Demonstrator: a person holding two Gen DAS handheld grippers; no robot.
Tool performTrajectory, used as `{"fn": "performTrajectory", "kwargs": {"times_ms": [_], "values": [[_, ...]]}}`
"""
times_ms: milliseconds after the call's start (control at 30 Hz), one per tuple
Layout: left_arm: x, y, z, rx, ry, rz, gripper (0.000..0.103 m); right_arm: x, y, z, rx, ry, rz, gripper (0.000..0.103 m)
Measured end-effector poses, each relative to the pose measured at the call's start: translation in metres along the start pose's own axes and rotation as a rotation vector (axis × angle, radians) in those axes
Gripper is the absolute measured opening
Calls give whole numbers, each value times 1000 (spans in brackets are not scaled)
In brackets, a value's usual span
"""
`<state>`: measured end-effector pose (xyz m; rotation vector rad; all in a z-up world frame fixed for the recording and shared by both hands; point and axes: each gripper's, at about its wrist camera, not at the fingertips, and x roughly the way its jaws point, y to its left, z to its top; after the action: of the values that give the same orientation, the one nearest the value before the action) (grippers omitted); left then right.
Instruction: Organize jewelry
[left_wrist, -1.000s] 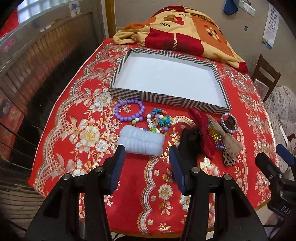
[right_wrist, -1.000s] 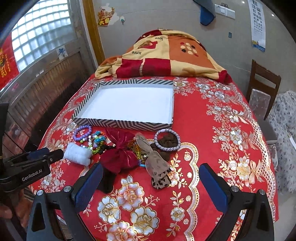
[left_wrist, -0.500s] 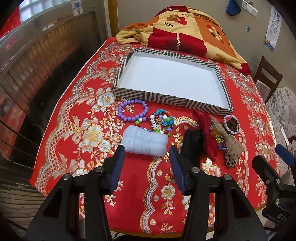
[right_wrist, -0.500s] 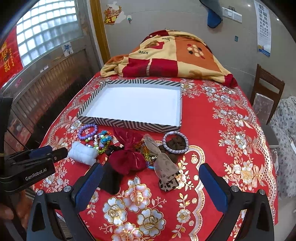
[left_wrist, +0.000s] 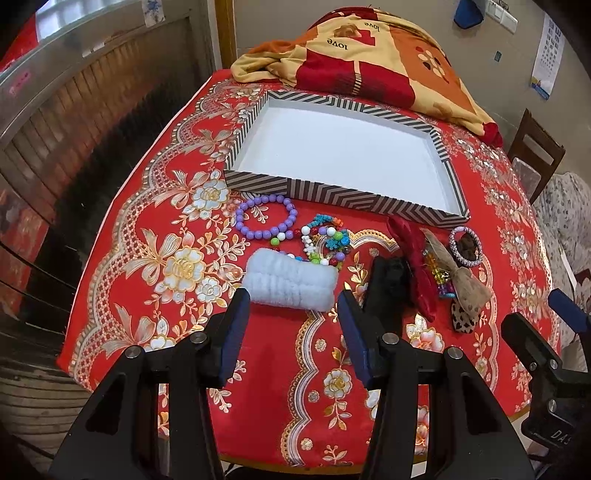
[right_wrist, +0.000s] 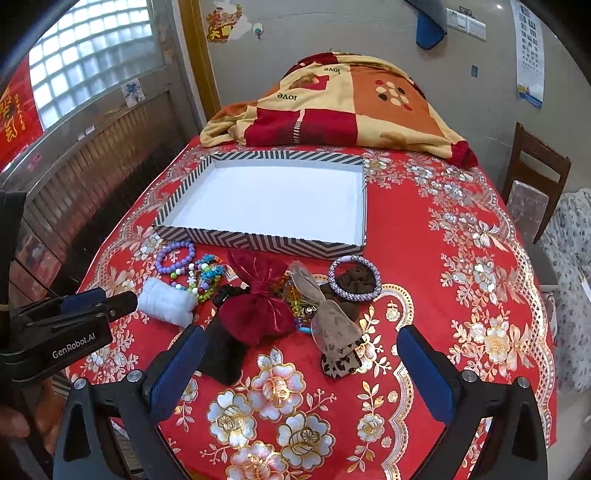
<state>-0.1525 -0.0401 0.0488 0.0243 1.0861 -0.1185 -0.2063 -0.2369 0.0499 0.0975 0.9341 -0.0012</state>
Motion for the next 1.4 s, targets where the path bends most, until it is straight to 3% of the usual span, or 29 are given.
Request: {"fn": "performTrajectory", "kwargs": {"times_ms": [1400], "values": [[13,2,2,-25,40,-6,49,12,1,0,-23,29,9,103]]}}
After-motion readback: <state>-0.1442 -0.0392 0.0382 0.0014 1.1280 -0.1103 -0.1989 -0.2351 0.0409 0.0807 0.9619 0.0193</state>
